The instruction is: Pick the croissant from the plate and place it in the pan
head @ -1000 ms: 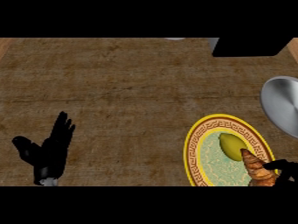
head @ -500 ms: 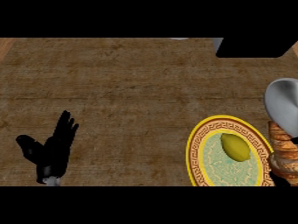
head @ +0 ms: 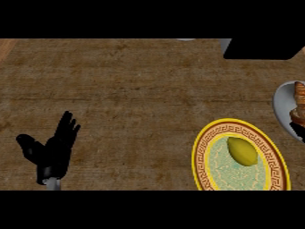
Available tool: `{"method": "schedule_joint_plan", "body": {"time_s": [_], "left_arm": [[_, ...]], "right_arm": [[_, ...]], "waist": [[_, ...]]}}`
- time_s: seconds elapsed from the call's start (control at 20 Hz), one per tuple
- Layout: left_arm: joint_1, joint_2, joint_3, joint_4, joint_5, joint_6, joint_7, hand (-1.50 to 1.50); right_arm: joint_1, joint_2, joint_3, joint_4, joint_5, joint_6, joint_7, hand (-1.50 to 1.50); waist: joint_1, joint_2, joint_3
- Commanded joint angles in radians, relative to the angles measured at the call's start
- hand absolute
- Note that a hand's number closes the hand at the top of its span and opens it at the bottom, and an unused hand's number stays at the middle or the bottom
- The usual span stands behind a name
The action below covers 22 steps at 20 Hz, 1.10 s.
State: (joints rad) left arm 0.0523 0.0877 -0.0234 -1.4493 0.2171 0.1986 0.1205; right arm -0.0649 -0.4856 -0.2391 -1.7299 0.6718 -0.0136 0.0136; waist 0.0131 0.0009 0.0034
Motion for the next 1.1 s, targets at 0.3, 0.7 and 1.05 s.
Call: {"method": "schedule_joint_plan", "body": {"time_s": [0.3,0.7,1.05], "left_arm": [[-0.014,-0.054,-0.042,0.018,-0.050,0.051,0.006,0.00],[-0.053,-0.009,-0.016,0.027,-0.016,-0.015,0.016,0.00],[-0.019,-0.038,-0.050,0.012,-0.034,-0.006,0.003,0.00]], "right_arm": [[-0.392,-0.043,-0.078,0.742,0.013,-0.161,-0.266,1.50],[-0.534,-0.176,-0.083,1.166,0.138,-0.207,-0.326,-1.50],[-0.627,-0.152,-0.135,1.358,0.096,-0.282,-0.514,-1.50]], "waist": [[0.021,0.010,-0.001],[0.060,0.030,0.001],[0.067,0.031,0.005]]}}
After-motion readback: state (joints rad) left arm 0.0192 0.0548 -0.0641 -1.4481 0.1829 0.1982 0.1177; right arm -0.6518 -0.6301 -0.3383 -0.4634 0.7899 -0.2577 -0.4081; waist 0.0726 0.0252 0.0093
